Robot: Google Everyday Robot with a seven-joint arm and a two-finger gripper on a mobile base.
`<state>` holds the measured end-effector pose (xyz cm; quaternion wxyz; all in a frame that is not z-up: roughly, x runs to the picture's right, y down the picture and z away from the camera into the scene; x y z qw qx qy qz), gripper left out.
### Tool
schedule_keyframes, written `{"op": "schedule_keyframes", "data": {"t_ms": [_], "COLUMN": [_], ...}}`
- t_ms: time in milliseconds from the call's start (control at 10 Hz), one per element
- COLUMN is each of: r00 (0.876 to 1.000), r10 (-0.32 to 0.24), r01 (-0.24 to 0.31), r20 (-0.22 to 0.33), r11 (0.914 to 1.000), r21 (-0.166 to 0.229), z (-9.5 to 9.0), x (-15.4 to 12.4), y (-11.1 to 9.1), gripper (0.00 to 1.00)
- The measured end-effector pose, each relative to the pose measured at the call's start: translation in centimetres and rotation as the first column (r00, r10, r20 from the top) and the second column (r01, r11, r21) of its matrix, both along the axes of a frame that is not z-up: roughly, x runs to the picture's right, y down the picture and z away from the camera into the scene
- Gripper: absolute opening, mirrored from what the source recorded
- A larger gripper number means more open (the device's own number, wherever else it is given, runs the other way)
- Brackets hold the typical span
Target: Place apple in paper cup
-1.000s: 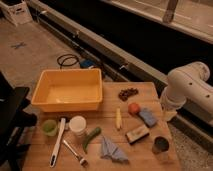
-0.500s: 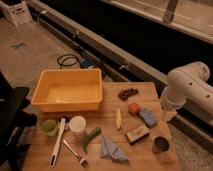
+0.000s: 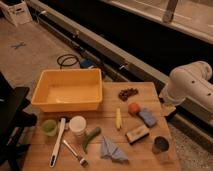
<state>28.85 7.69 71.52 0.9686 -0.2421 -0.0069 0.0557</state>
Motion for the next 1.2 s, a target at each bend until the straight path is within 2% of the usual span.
{"op": "schedule_keyframes", "data": {"t_ms": [100, 200, 400, 800, 900, 1100, 1200], "r00": [0.998, 0.991, 0.975, 0.974, 0.973, 0.971, 0.969], "r10": [0.034, 0.077, 0.124, 0.125, 0.133, 0.166, 0.171], "r01": [-0.034, -0.077, -0.120, -0.120, -0.131, -0.173, -0.178], "r20": [0.048, 0.110, 0.187, 0.191, 0.188, 0.175, 0.181], "r11": [0.9994, 0.9970, 0.9923, 0.9921, 0.9911, 0.9846, 0.9837], "r21": [0.003, -0.003, -0.032, -0.035, -0.024, 0.027, 0.026], "z": [1.9, 4.0, 6.5, 6.7, 6.7, 7.3, 7.8], "x": [-0.9, -1.6, -3.6, -3.8, -3.8, -3.8, -4.3], "y": [-0.5, -0.2, 0.6, 0.8, 0.7, 1.0, 1.2], "gripper": [0.65, 0.65, 0.65, 0.65, 0.65, 0.65, 0.65]}}
